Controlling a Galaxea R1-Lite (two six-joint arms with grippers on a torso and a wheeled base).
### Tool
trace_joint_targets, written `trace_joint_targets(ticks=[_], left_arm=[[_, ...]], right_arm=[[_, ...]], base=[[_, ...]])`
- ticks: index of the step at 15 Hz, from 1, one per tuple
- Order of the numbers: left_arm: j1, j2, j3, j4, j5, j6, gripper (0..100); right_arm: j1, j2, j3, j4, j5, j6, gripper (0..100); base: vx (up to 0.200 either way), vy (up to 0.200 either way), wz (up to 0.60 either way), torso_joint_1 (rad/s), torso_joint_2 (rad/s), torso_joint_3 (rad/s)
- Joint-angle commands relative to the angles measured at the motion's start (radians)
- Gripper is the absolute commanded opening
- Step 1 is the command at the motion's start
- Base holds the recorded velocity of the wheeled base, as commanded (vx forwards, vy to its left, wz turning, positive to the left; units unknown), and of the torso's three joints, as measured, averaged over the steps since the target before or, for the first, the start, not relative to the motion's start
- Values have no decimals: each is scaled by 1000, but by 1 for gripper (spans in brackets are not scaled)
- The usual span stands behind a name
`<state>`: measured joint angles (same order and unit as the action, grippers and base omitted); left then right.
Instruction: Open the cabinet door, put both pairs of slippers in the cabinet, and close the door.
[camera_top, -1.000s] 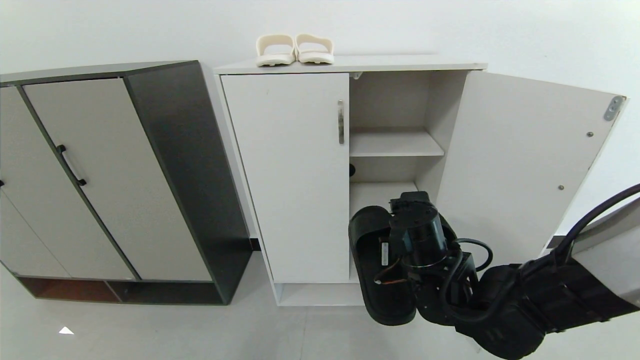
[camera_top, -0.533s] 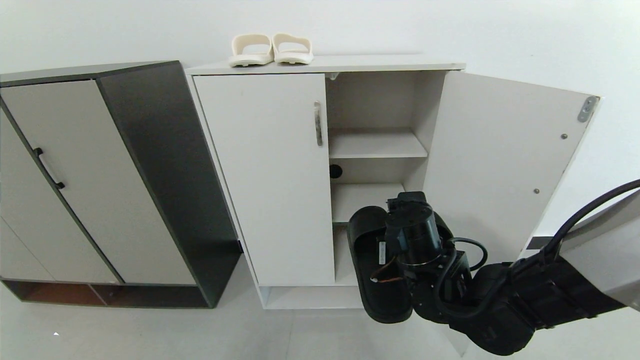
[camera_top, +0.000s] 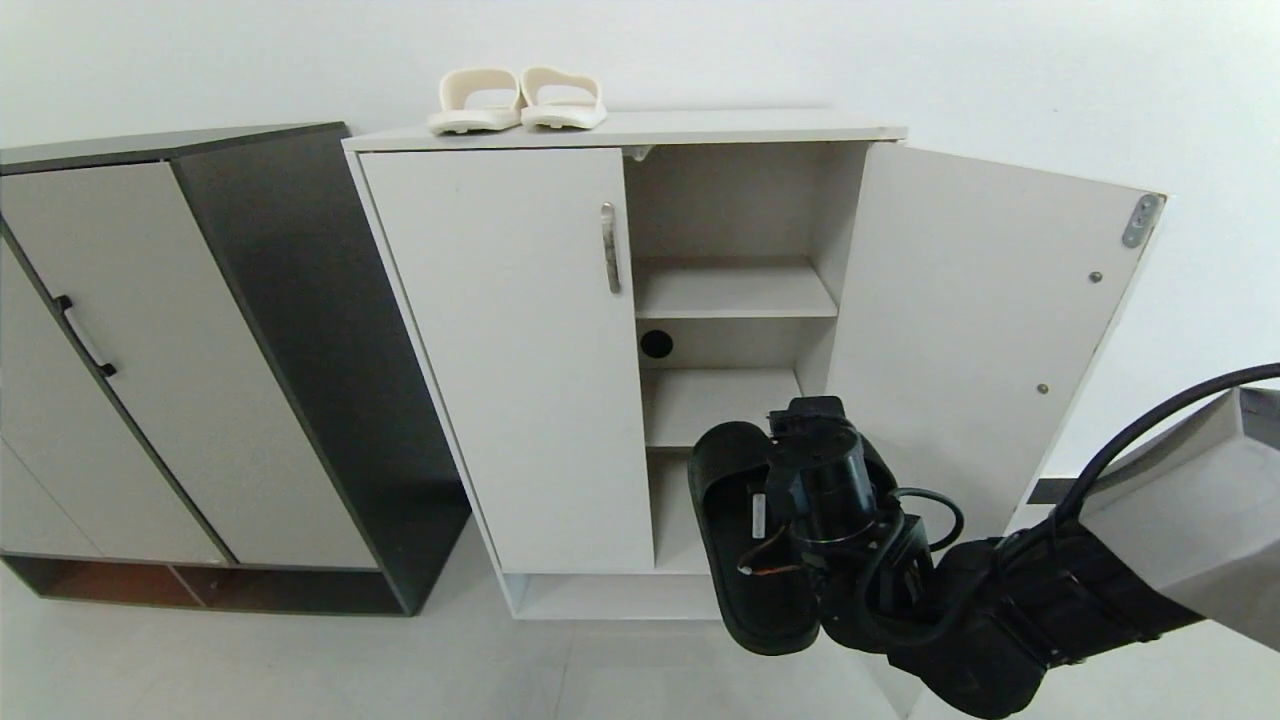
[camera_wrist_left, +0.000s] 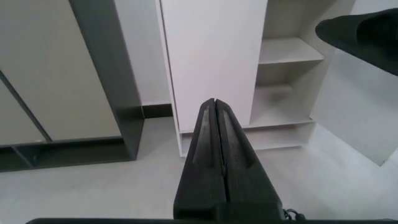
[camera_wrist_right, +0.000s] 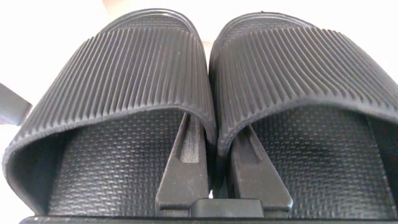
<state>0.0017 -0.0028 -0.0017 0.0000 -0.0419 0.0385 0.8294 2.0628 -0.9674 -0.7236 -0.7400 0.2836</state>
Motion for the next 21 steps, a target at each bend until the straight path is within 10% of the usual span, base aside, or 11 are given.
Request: trace_joint_targets(ticks=[1,21], left_arm=[[0,3,0,0,0,-2,0],[0,3,0,0,0,-3,0]], right_arm=[[8,11,3,0,1,2,0],[20,56,12,-17,2,16,0]], base=[[0,0,0,0,0,0],[0,0,0,1,1,-103]])
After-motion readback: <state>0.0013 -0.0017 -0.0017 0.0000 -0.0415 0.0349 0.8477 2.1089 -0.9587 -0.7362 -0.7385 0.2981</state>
